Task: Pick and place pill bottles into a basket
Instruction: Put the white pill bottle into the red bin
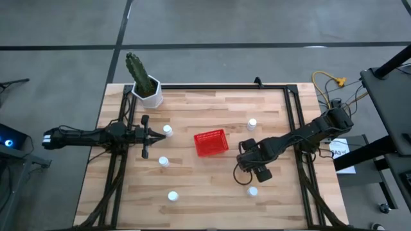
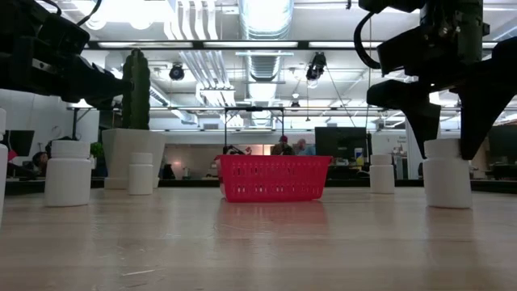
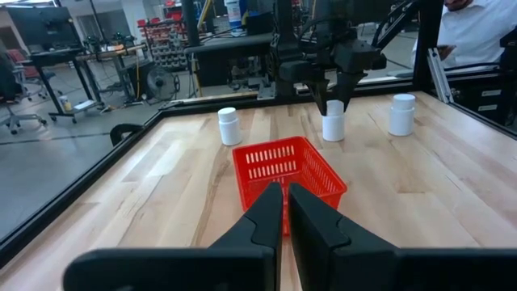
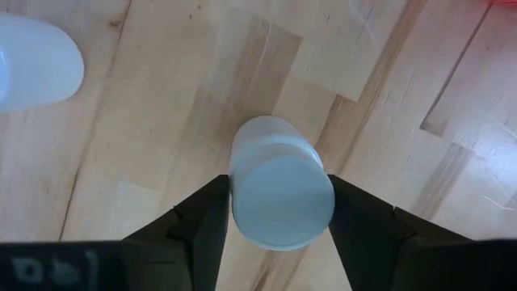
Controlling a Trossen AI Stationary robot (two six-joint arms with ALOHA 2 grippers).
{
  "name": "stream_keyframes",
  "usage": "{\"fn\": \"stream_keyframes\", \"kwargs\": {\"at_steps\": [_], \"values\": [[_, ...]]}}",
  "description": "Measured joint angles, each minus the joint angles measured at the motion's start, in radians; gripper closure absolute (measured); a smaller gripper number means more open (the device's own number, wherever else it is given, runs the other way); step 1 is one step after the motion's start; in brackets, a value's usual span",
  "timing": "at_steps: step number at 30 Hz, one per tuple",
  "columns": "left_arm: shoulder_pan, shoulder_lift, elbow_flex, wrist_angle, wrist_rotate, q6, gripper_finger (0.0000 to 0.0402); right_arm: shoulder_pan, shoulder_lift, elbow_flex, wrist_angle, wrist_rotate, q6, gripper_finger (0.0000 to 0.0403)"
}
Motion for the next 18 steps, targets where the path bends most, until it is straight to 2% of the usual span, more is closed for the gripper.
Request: {"fn": "stream_keyframes", "kwargs": {"at_steps": [8, 18], "values": [[0.000, 0.000, 0.000, 0.000, 0.000, 0.000, 0.0396, -0.001, -0.001, 0.003, 0.001, -0.003, -0.004, 0.0254], [0.000, 0.000, 0.000, 0.000, 0.000, 0.000, 0.0396, -0.052, -0.001, 0.073, -0.011, -0.003, -0.027, 0.0254]]}}
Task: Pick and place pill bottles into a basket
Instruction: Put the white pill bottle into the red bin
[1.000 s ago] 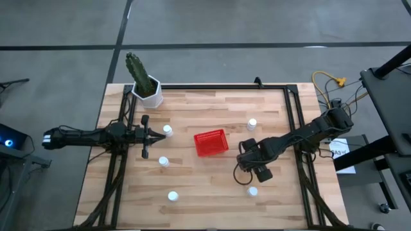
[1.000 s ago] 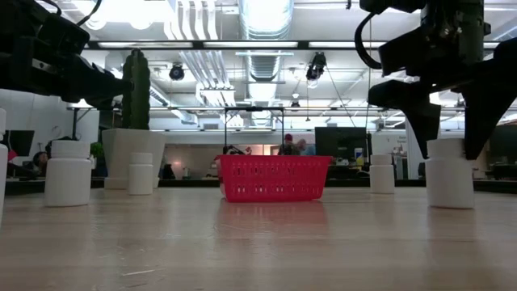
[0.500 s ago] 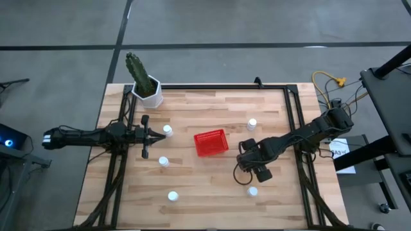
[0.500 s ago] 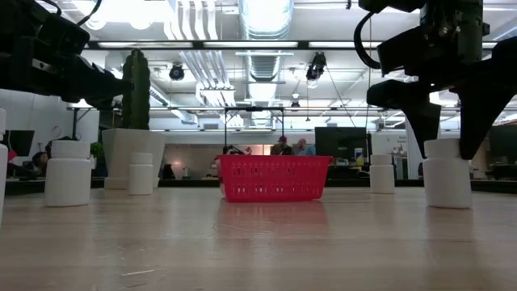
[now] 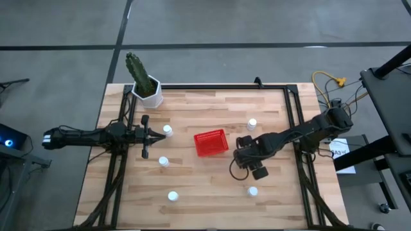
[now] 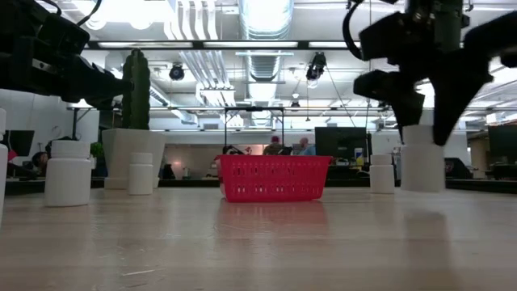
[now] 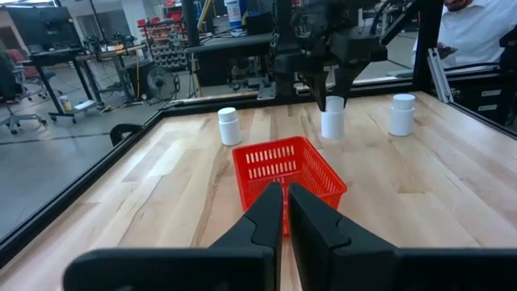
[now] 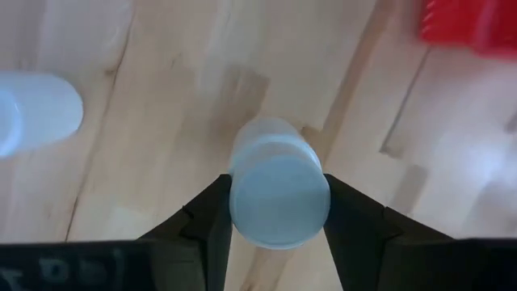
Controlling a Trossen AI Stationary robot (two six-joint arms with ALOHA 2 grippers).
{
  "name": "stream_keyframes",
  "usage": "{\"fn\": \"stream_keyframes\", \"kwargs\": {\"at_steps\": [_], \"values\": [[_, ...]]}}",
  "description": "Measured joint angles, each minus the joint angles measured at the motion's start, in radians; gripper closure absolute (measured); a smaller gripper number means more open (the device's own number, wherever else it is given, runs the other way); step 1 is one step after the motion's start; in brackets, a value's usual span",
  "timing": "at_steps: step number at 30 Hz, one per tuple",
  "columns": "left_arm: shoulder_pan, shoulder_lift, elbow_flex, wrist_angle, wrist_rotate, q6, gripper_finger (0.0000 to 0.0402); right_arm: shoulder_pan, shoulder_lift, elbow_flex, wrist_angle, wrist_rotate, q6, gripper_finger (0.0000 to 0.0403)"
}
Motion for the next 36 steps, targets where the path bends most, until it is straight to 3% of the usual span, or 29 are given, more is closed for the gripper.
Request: {"fn": "stream_keyframes", "kwargs": {"at_steps": [23, 36], "values": [[0.000, 0.000, 0.000, 0.000, 0.000, 0.000, 0.0396, -0.235, 0.016, 0.358, -0.161, -0.003, -0.182, 0.0253], [0.000, 0.000, 0.000, 0.000, 0.000, 0.000, 0.0396, -0.335, 0.166, 0.539, -0.216, -0.008, -0.272, 0.0253]]}}
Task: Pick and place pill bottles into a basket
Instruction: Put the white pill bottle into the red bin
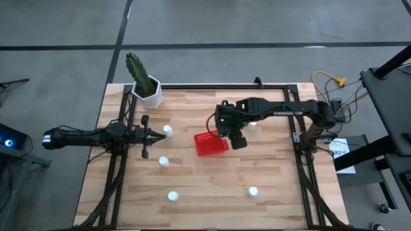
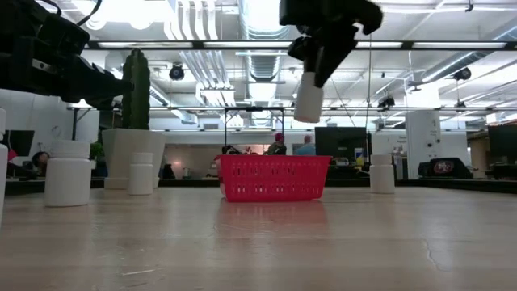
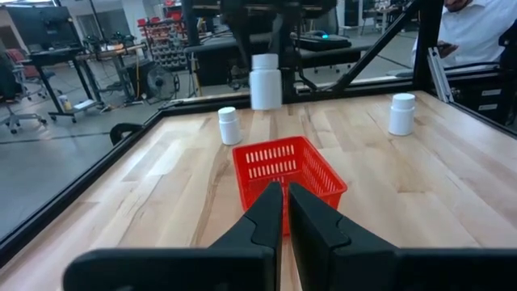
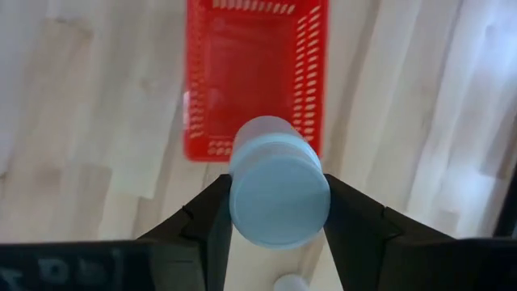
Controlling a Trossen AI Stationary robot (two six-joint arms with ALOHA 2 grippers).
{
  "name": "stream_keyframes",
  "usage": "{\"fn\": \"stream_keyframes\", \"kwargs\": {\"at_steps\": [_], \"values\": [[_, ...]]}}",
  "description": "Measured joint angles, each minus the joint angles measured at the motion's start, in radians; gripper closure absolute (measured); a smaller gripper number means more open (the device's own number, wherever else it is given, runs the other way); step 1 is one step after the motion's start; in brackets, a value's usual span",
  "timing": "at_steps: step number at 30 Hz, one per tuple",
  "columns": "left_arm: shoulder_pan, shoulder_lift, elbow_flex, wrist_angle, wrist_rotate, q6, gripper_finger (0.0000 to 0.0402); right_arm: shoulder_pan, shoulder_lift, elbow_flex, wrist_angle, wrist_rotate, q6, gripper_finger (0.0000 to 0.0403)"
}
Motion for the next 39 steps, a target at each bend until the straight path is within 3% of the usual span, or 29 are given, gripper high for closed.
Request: {"fn": "stream_keyframes", "kwargs": {"at_steps": [17, 39], "values": [[0.000, -0.001, 0.000, -0.002, 0.000, 0.000, 0.0396, -0.017, 0.172, 0.095, 0.010, -0.003, -0.057, 0.0252], [0.000, 0.000, 0.000, 0.000, 0.000, 0.000, 0.0396, -0.046, 0.178, -0.019, 0.117, -0.002, -0.086, 0.0252]]}}
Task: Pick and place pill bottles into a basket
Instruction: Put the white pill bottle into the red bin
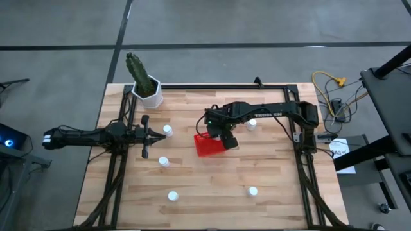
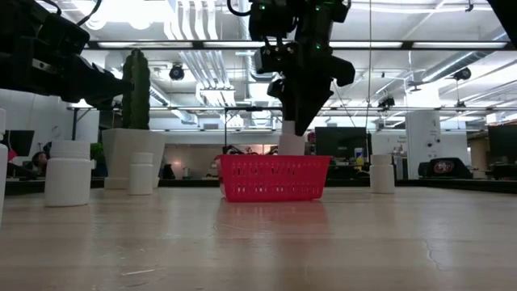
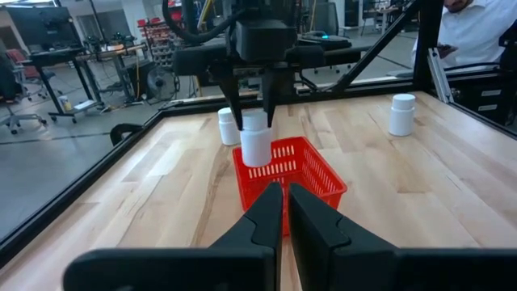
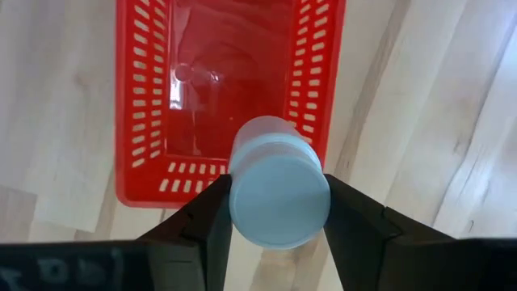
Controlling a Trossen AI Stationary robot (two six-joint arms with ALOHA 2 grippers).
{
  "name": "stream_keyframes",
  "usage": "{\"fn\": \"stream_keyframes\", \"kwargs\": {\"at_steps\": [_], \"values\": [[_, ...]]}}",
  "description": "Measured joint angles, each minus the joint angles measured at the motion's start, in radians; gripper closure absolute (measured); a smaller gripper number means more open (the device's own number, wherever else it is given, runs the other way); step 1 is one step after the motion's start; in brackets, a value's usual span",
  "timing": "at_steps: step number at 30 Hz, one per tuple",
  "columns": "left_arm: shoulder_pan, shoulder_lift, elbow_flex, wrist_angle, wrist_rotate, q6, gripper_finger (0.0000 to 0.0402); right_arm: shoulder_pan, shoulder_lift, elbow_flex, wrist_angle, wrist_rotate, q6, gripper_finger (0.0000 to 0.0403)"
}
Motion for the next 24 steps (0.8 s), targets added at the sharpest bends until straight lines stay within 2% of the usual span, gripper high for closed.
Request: {"fn": "stream_keyframes", "kwargs": {"at_steps": [24], "values": [[0.000, 0.000, 0.000, 0.000, 0.000, 0.000, 0.0396, 0.001, -0.001, -0.033, 0.022, 0.006, -0.001, 0.0252]]}}
